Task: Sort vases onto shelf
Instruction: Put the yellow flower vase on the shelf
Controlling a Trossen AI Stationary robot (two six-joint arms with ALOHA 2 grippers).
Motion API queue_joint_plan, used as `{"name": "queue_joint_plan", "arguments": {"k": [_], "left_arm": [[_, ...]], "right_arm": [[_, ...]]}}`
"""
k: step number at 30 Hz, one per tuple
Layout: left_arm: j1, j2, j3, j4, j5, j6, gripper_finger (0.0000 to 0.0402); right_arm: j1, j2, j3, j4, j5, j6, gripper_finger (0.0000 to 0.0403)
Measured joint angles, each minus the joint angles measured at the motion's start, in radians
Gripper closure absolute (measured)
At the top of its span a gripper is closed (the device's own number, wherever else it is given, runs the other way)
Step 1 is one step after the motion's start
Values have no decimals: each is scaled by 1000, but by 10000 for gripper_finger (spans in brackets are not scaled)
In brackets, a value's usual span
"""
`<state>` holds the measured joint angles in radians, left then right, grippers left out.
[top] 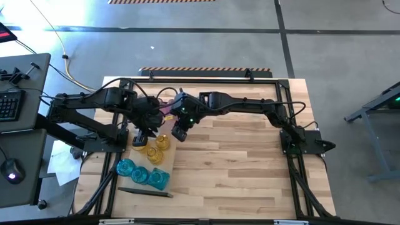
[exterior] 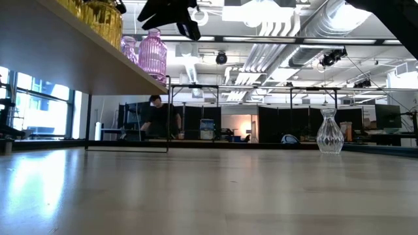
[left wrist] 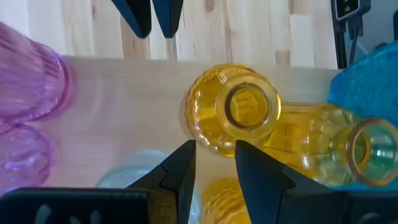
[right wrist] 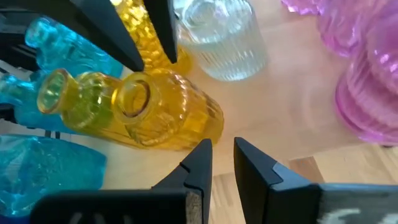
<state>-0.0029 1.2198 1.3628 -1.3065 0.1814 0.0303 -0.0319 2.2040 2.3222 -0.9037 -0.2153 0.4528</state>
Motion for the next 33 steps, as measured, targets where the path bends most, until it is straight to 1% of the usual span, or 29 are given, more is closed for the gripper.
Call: {"name": "queue_joint_plan", "arguments": {"k": [14,22,28,33], "left_arm": [[0,0,0,29,0,25,296],[0,0,0,74,18,27,296],[0,2,0,82,23,34,296],[0,11,1,81,46,41,296]], "right_arm": [[8,0,0,-4,0,22,355],[8,0,0,30,0,21,355],[6,0,0,49,0,20,355],[5,0,0,48,0,19,355]]}}
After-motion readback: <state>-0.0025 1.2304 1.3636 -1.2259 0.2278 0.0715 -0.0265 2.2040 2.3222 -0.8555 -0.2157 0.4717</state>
